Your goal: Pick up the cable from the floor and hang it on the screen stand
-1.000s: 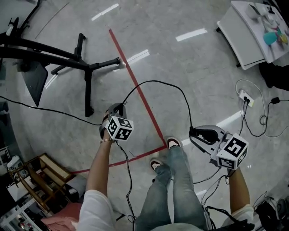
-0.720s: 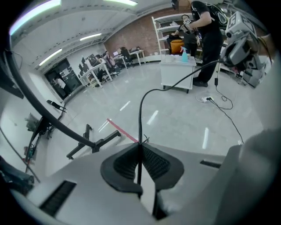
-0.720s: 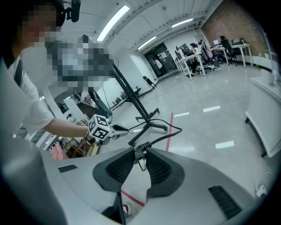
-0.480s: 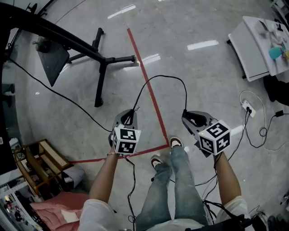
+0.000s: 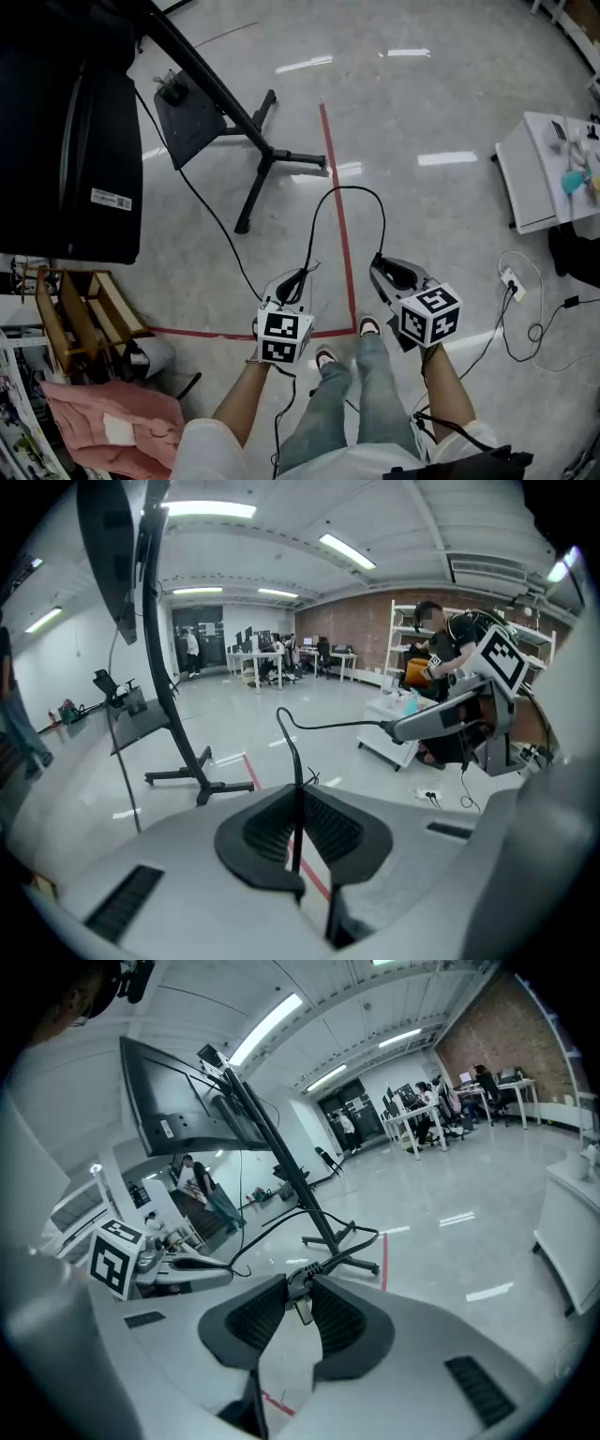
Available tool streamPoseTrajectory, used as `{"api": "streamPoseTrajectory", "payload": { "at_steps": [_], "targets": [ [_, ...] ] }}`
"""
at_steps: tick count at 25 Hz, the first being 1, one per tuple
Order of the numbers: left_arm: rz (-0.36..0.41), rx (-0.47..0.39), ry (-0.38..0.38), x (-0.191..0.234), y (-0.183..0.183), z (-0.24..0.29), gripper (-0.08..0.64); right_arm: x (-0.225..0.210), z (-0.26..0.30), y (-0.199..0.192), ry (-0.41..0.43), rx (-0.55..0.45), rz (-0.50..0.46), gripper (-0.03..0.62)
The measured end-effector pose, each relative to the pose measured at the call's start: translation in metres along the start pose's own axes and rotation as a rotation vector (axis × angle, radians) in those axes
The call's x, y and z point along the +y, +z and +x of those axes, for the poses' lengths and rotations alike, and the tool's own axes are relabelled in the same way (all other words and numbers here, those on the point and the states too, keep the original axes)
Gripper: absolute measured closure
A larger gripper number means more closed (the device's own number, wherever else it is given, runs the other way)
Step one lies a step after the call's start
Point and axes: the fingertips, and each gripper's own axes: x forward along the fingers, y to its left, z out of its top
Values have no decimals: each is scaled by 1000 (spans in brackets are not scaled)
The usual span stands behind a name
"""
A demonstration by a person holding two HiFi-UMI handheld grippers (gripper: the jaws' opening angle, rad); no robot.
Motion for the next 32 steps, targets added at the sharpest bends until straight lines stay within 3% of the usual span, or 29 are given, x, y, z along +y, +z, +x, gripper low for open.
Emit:
{"api": "streamPoseTrajectory", "payload": {
  "at_steps": [7,12,20,32],
  "targets": [
    [-156,-124,70,10,41,-89,538,80,-28,52,73,-58,-148,492],
    [-206,-226,85,21,73,-151,538,144,-47,102,137,-94,-320,492],
    [-121,-399,74,20,111,-246,540,228,-90,151,179,-240,-502,492],
    [-34,-685,174,47,201,-365,540,340,-124,225,248,-441,-683,492]
  ]
}}
